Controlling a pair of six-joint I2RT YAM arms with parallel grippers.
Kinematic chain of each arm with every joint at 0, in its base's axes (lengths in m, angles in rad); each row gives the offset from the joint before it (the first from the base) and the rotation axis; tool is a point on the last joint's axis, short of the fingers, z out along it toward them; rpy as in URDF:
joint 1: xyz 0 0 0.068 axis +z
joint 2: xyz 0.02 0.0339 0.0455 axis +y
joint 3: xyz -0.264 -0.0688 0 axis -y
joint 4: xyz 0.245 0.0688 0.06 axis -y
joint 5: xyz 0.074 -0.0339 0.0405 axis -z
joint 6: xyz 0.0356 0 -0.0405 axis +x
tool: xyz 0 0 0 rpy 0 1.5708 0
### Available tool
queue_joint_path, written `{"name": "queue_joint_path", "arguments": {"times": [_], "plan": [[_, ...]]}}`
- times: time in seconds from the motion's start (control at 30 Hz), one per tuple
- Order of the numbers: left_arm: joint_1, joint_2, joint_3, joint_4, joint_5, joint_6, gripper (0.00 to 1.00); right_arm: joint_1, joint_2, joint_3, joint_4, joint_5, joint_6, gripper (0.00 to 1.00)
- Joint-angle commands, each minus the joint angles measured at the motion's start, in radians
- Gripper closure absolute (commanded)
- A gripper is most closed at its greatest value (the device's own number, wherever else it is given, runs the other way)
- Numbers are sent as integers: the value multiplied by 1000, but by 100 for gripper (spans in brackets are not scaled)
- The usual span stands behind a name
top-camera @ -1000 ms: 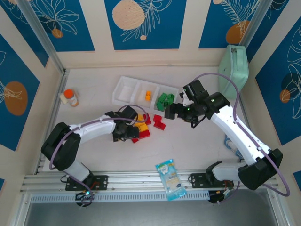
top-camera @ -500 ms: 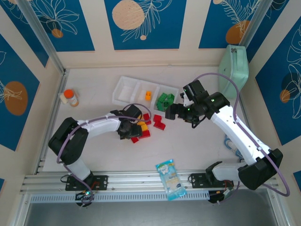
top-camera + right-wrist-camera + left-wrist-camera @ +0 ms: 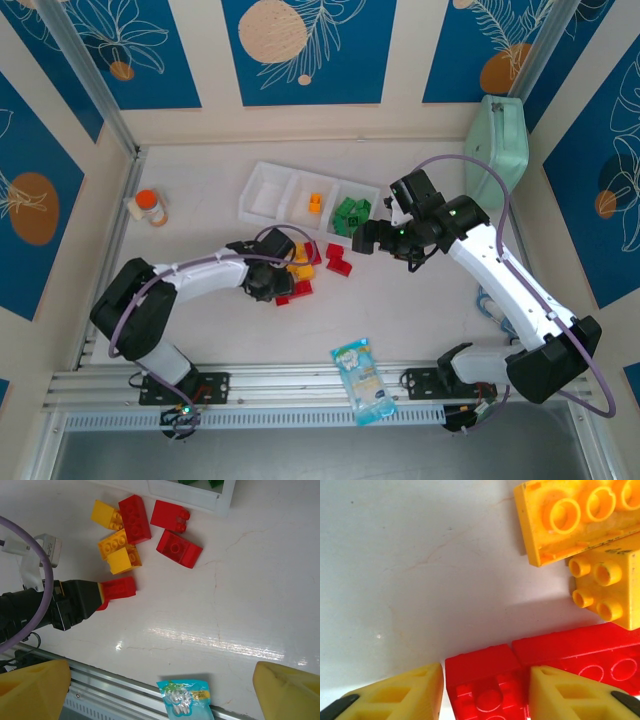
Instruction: Sort the legos into containers by color
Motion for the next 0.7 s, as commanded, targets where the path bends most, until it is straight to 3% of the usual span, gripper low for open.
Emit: {"name": "queue_joint_path", "arguments": {"times": [0.0,0.33,0.53,0.67], "plan": [[-9,-4,-34,-65,-13,9,56,-4,10,27,-9,-6,-18,6],[-9,-112,-49,0,0,54,78,-10,10,22,-11,-4,-26,6],[-10,-188,-36,-36,-9,70,78,-15,-13,-2,-11,-5,-19,6],[-9,-209,-45,-39,-2,77,71,-20,-24,-11,-11,-7,-18,6]]}}
